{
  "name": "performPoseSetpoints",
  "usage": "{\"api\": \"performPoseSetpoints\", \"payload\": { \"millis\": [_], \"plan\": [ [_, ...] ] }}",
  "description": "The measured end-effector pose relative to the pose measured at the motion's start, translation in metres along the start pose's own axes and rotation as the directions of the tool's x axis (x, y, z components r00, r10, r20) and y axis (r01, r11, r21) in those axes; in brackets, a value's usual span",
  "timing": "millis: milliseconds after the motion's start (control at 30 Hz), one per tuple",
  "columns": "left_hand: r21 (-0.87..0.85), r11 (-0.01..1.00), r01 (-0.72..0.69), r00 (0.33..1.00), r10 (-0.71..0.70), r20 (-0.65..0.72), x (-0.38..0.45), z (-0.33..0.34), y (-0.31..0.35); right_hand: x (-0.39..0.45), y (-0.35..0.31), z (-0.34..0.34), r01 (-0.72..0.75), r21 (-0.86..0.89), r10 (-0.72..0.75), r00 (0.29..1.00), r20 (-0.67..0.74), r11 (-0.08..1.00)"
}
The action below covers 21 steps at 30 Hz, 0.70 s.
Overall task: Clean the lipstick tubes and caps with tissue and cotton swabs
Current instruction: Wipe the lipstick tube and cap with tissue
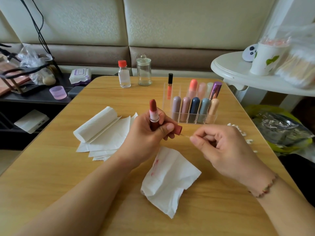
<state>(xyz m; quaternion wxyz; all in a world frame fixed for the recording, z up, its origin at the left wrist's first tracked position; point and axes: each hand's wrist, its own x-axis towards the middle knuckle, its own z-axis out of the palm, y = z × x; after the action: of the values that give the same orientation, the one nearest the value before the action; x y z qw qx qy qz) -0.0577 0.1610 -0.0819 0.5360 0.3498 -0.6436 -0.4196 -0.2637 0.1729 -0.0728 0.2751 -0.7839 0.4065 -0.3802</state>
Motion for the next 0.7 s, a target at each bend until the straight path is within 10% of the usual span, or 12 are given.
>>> {"api": "performPoseSetpoints", "payload": {
  "millis": [700],
  "plan": [
    [-0.069, 0.998, 0.0, 1.0, 0.0, -0.004, 0.0022, -0.0034, 0.0083, 0.003, -0.0002, -0.0063, -0.018, 0.37, 0.054, 0.995, -0.089, 0.929]
  ]
}}
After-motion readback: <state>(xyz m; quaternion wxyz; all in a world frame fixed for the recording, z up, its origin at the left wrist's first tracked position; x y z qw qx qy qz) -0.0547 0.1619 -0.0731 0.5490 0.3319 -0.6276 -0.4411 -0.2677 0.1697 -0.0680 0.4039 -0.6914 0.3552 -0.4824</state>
